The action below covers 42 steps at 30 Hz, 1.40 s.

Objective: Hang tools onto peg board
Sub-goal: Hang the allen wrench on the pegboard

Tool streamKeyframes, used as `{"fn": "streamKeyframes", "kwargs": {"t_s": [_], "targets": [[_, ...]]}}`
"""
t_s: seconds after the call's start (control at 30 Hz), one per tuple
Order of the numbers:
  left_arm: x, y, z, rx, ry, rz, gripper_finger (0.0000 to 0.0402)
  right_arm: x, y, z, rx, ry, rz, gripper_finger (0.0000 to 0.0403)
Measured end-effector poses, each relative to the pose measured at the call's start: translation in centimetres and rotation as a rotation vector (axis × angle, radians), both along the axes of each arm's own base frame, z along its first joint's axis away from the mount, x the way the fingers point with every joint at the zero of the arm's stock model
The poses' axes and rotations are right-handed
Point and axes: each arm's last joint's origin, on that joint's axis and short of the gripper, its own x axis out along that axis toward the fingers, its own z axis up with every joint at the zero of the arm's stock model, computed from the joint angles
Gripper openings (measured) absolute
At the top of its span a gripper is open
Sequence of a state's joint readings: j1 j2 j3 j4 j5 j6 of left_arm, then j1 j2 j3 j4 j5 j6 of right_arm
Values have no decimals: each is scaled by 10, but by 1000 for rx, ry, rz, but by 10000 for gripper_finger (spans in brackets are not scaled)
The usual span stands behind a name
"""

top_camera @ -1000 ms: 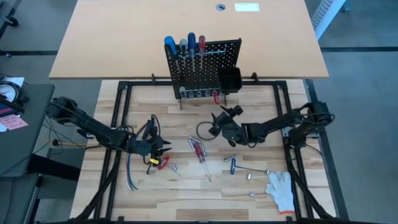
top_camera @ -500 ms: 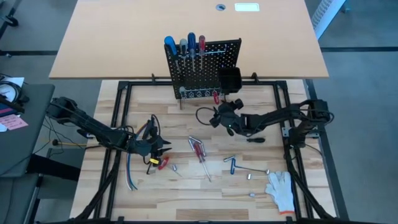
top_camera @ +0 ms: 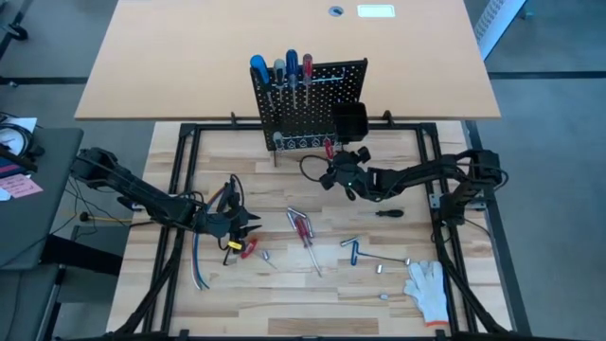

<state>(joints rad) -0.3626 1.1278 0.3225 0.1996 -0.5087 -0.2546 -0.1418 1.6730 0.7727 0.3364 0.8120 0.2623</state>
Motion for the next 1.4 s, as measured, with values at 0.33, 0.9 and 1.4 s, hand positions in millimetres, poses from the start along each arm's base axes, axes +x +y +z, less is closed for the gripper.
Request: {"fn": "streamKeyframes", "kwargs": {"t_s": [0.33, 0.9, 1.4], "targets": [[0, 0, 0, 0, 0, 0, 107, 1, 0, 1, 0, -2, 2, 92], [0, 0, -1, 2, 6, 0, 107, 11, 2, 56, 30, -17, 65, 36], [-1, 0, -1, 2, 7, 0, 107, -3, 65, 55, -83, 385, 427, 135]]}}
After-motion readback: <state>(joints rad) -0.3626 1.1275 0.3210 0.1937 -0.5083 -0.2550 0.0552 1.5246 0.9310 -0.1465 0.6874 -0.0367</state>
